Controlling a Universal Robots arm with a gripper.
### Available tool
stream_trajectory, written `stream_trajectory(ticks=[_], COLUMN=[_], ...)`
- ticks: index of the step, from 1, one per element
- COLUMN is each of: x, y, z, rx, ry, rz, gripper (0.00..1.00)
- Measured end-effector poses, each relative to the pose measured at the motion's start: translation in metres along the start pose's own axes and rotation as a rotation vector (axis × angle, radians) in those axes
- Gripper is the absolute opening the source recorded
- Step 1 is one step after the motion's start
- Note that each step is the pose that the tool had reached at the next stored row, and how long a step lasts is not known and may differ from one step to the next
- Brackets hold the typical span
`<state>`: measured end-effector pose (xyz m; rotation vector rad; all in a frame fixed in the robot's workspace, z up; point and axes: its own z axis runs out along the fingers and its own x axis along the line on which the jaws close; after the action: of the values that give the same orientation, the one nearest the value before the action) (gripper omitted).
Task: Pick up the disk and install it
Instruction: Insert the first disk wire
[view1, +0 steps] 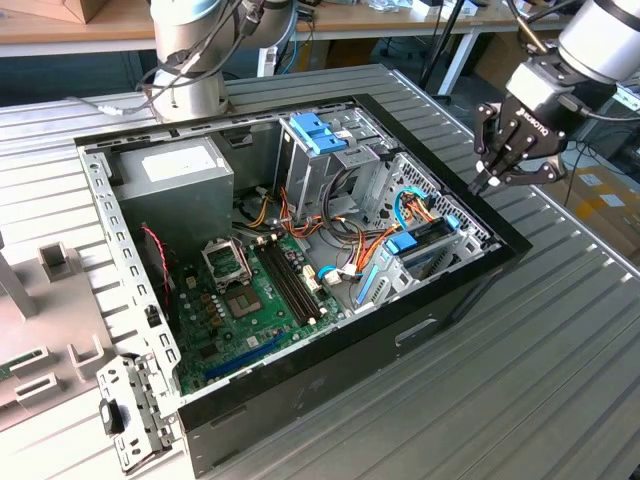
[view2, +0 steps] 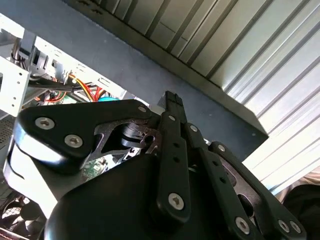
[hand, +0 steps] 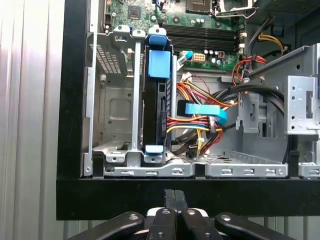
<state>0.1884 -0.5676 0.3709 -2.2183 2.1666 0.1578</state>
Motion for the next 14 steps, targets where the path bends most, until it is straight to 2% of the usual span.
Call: stream_trajectory(ticks=[2,7,11,14], x=[-0.0001,-0.0007,-0.0010,-0.0011], y=[-0.0018,-0.0003,0.0093,0.0134], z=[-0.0021,-0.0068,-0.0080,-0.0079], rx=[-0.0006,-0.0004,0.0042,0.0059], ry=[-0.0001,-0.0002,-0.0001,0.0000], rz=[0.000,0.000,-0.001,-0.001], gripper=[0.11,0.11,0.11,0.11])
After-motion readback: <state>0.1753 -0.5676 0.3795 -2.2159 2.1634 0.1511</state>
